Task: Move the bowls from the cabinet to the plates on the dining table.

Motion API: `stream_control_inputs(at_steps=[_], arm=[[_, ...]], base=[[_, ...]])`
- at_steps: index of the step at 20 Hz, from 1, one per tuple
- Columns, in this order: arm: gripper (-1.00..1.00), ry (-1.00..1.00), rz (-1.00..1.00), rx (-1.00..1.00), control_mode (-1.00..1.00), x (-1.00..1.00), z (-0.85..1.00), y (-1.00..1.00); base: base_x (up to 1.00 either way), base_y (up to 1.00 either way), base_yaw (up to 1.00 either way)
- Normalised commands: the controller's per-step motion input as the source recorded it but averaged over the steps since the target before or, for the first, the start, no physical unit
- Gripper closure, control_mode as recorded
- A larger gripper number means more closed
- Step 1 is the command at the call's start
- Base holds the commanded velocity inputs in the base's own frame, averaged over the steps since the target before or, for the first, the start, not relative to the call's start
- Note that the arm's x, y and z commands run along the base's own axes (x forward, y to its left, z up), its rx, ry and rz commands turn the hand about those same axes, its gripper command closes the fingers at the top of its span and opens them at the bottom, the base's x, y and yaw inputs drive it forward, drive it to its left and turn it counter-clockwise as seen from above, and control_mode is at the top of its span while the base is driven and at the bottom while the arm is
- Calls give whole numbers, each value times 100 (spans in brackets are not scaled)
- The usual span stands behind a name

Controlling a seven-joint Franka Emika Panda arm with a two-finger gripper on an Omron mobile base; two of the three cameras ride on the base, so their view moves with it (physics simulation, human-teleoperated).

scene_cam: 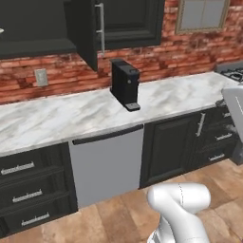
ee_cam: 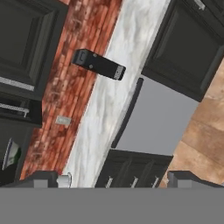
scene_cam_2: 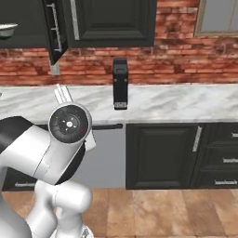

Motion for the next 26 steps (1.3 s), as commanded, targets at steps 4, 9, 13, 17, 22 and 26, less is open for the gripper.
stream_control_inputs(at_steps=[4,9,13,17,22,26], arm=[[-100,0,0,0,100,0,0,0],[-100,0,0,0,100,0,0,0],[-100,0,0,0,100,0,0,0],[-100,0,0,0,100,0,0,0],[-100,0,0,0,100,0,0,0],[-100,0,0,0,100,0,0,0]], base=[[0,0,25],[0,0,25],[0,0,25],[0,0,25],[0,0,25],[0,-1,25]])
